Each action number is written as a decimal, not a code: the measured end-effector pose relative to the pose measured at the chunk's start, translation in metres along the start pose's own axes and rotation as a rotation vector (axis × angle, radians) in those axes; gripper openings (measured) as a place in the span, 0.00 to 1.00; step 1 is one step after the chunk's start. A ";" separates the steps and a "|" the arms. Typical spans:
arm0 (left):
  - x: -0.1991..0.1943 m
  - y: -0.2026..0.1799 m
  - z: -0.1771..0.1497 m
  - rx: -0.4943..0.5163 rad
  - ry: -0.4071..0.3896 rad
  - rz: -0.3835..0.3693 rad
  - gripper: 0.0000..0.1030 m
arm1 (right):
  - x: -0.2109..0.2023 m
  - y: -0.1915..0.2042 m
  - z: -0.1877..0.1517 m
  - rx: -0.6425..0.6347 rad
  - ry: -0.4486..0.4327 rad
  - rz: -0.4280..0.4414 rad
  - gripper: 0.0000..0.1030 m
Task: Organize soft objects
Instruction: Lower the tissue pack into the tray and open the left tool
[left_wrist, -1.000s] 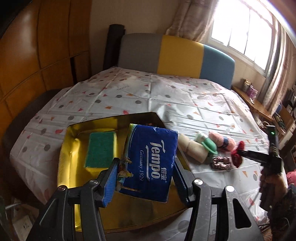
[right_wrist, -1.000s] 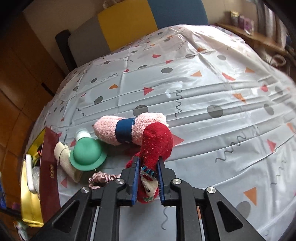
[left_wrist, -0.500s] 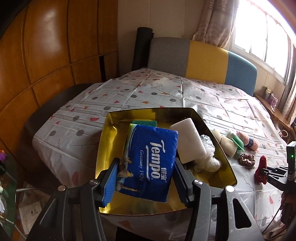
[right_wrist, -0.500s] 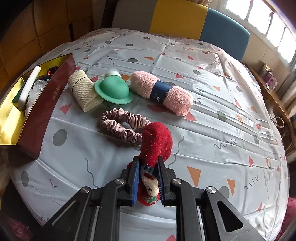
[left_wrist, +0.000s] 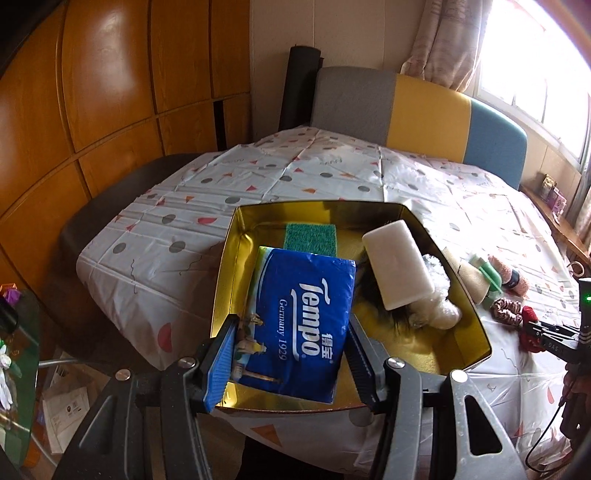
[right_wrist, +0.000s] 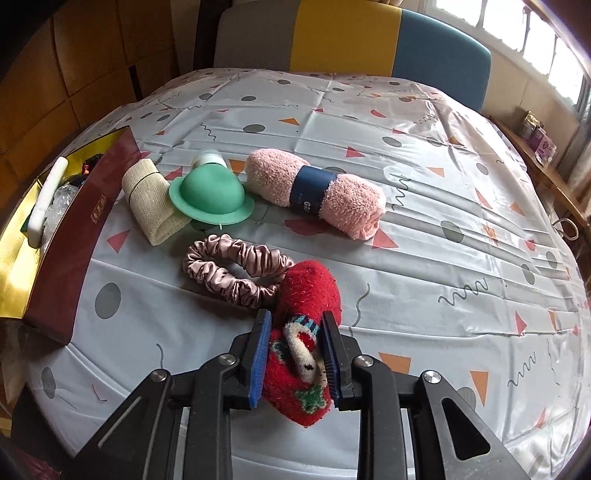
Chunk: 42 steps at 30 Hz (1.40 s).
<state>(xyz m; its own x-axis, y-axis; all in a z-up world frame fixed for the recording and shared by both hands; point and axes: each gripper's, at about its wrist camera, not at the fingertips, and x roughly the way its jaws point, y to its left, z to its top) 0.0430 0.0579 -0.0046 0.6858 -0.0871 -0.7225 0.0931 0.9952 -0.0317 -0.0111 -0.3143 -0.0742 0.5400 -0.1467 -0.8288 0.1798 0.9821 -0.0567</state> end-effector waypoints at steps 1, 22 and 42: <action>0.002 0.000 -0.001 -0.003 0.008 -0.002 0.54 | 0.001 -0.001 0.000 -0.002 -0.002 0.002 0.27; 0.099 0.036 0.066 -0.142 0.164 0.009 0.54 | 0.001 0.001 0.003 -0.023 -0.016 -0.011 0.17; 0.109 0.013 0.085 -0.068 0.066 0.116 0.67 | 0.002 0.002 0.004 -0.031 -0.026 -0.027 0.15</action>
<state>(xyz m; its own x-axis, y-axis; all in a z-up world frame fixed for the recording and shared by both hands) 0.1807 0.0576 -0.0249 0.6396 0.0295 -0.7681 -0.0345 0.9994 0.0097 -0.0061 -0.3136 -0.0737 0.5569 -0.1761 -0.8117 0.1691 0.9808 -0.0968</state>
